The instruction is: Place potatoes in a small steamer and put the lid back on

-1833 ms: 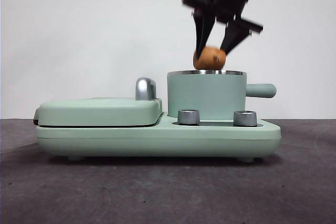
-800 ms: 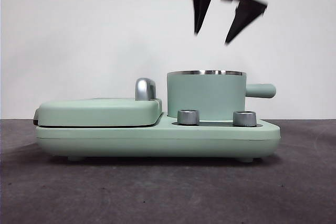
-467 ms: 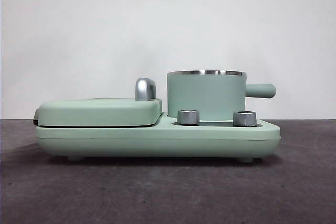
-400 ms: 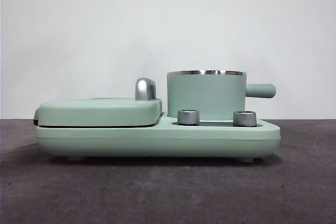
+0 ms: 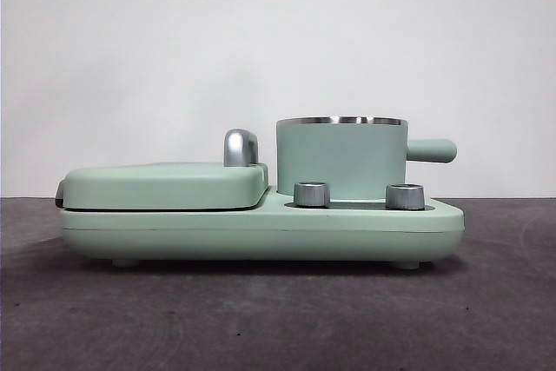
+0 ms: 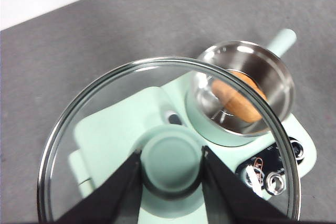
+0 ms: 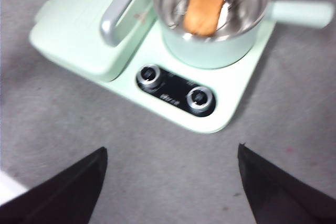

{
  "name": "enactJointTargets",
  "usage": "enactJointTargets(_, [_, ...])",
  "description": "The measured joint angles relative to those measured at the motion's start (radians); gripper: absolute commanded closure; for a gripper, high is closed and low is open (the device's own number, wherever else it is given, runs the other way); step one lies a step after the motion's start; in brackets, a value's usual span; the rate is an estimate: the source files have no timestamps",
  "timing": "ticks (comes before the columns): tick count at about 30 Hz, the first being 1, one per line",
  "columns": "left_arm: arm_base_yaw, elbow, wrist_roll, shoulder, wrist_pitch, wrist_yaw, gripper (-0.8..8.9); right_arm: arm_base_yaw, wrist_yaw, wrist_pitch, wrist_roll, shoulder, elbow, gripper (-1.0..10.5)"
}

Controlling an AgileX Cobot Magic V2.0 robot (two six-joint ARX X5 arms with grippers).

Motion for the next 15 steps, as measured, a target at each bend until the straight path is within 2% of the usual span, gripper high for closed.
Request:
enactJointTargets(7, [-0.092,0.0,0.005,0.074,0.068,0.0,7.99,0.101,0.015,0.13,0.143,-0.263,-0.249,5.6])
enactJointTargets(15, [-0.181,0.0,0.034,0.185,0.159,0.001,7.99,0.111,0.114,0.129,0.188,-0.403,-0.318,5.6])
